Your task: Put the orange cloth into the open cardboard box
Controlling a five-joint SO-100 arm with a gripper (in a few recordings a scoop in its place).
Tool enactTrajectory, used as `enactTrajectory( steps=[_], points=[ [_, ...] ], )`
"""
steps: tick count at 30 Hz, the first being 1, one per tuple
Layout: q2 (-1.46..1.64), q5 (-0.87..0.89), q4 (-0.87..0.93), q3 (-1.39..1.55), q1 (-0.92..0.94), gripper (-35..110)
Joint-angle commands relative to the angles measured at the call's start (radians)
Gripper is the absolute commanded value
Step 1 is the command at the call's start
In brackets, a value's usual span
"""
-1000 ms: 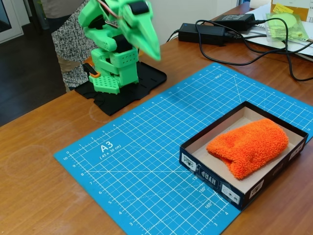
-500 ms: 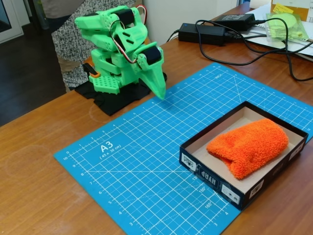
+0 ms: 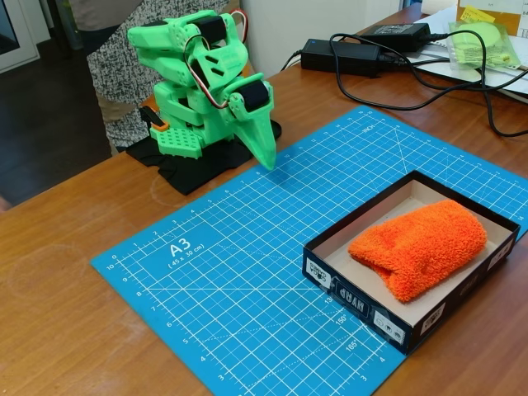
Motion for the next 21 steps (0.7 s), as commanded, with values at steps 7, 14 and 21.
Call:
enactTrajectory(
  steps=[7,14,21],
  points=[
    [0.012,0.017,0.018,0.003,0.015,0],
    [0.012,0.014,0.018,0.003,0.014,0],
    [0.012,0.008,0.018,0.003,0.003,0]
  ],
)
